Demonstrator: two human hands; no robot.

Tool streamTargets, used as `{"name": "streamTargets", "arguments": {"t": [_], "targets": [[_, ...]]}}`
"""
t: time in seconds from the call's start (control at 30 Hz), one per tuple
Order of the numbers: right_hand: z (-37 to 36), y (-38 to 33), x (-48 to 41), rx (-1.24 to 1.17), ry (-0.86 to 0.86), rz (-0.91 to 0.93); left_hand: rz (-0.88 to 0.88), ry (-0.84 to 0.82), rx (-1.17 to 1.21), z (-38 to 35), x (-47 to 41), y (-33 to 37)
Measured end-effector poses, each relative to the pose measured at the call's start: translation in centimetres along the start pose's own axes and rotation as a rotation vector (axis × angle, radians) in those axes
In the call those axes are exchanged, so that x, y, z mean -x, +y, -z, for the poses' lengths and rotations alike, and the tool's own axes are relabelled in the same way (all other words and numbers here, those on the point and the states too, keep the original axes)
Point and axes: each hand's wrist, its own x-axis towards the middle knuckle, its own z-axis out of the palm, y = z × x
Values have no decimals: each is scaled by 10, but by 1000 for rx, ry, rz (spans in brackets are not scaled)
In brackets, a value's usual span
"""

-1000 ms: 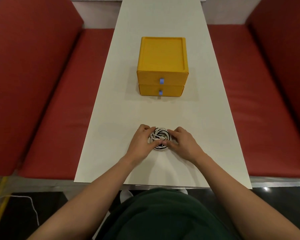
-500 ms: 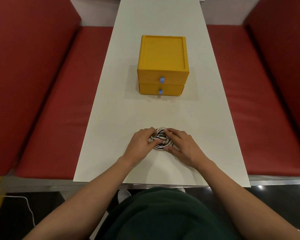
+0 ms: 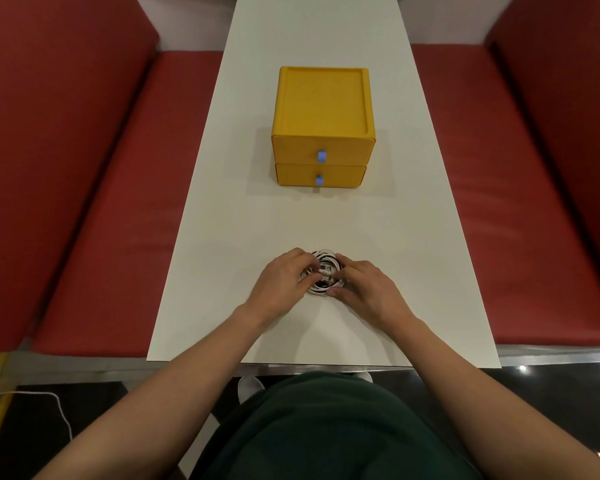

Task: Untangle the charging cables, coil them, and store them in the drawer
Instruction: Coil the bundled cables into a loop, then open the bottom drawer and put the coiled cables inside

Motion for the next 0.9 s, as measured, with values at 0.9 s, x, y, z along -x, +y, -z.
{"name": "streamTargets", "arguments": {"t": [0.9], "targets": [[29,-5,-1,115,-256,58,-48,-260,-74,20,-9,3]]}}
